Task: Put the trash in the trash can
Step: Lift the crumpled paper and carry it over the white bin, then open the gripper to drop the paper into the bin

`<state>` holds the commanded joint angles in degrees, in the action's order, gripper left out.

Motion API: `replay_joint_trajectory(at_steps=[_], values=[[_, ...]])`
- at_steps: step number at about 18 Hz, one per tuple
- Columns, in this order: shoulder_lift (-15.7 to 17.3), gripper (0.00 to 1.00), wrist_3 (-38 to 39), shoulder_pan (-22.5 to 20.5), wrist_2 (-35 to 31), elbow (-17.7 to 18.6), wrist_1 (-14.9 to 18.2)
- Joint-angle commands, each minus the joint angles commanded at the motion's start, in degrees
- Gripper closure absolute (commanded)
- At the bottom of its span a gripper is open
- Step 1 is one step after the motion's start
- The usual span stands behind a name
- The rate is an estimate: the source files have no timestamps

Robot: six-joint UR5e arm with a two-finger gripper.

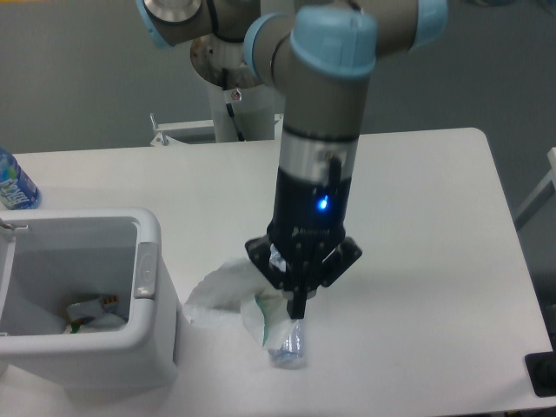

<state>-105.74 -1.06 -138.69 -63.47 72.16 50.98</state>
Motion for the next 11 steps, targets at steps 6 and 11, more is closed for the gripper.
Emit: replay_joint_trajectory(at_steps=[6, 11], values=[[2.3, 1.00, 2.4, 7.9, 2.3, 2.0, 0.0], [2.2, 0.44, 1.4, 14.4, 2.4, 6.5, -0.3]])
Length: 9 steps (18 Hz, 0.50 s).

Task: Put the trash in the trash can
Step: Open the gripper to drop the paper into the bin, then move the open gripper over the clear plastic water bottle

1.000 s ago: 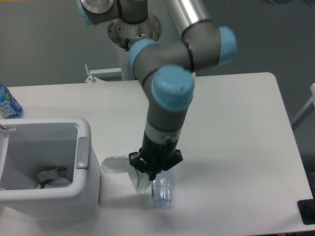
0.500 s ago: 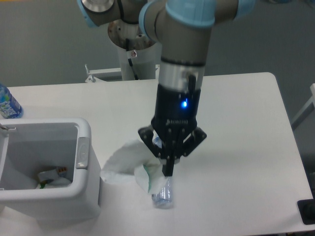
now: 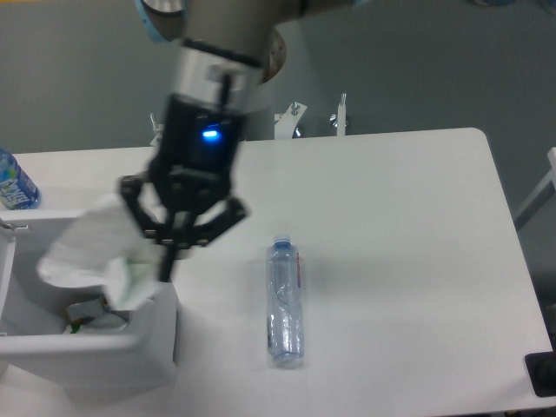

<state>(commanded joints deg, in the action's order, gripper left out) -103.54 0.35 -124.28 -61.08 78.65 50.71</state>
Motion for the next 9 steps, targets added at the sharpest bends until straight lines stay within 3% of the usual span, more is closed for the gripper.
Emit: replay_joint_trajectory(at_steps=[1, 3, 7, 9], values=[[0.2, 0.00, -1.1, 0.3, 0.0, 0.8, 0.0], [1.1, 0.00, -1.6, 0.8, -0.1, 2.7, 0.2], [1.8, 0.00, 3.1, -0.3, -0.1, 2.7, 0.4], [2.2, 0.00, 5.2, -4.9, 0.1, 2.6, 0.3]])
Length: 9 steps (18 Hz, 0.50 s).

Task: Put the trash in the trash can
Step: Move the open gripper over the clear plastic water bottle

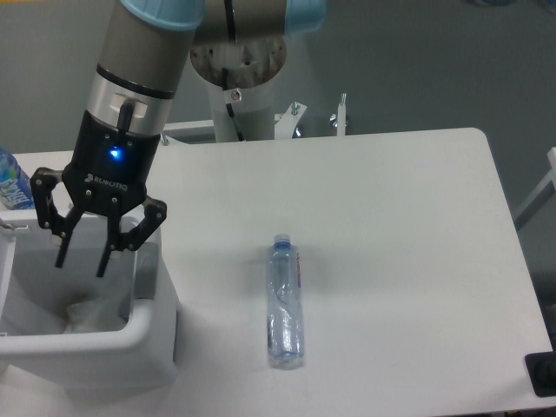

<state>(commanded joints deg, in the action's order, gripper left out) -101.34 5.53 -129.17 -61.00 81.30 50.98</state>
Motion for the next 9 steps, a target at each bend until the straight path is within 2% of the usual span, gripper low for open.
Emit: replay_joint_trajectory(at_steps=[3, 5, 7, 9], values=[[-0.5, 0.00, -0.2, -5.7, -0.4, -0.8, -0.3], [-3.0, 0.00, -0.3, -7.1, -3.1, -1.2, -2.2], [-5.0, 0.00, -0.8, -9.0, -6.9, -1.4, -2.5], [-6.8, 0.00, -2.7, -10.7, -7.3, -1.4, -2.4]])
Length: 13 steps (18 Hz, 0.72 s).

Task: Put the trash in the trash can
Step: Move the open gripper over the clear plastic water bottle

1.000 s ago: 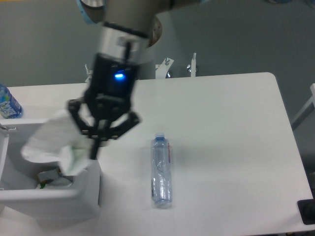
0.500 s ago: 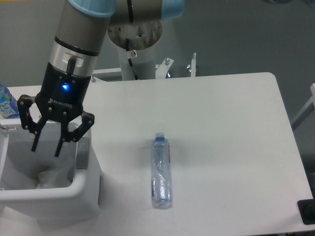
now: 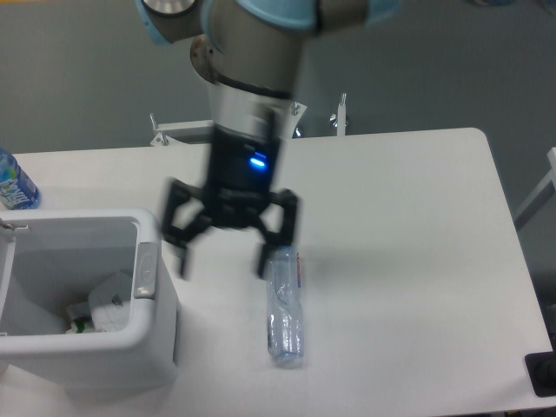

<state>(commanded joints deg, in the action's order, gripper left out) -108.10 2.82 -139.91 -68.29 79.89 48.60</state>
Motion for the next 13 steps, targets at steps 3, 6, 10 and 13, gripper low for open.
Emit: replay_joint_trajectory(at_steps=[3, 6, 10, 13], values=[[-2.0, 0.00, -6.8, -1.8, -0.2, 1.0, 0.5], [-3.8, 0.00, -16.5, -2.6, -0.9, 4.2, 0.7], [-7.8, 0.00, -25.9, -2.8, -7.4, 6.2, 1.2], [-10.6, 0.00, -26.9, -2.5, -7.6, 6.4, 1.3]])
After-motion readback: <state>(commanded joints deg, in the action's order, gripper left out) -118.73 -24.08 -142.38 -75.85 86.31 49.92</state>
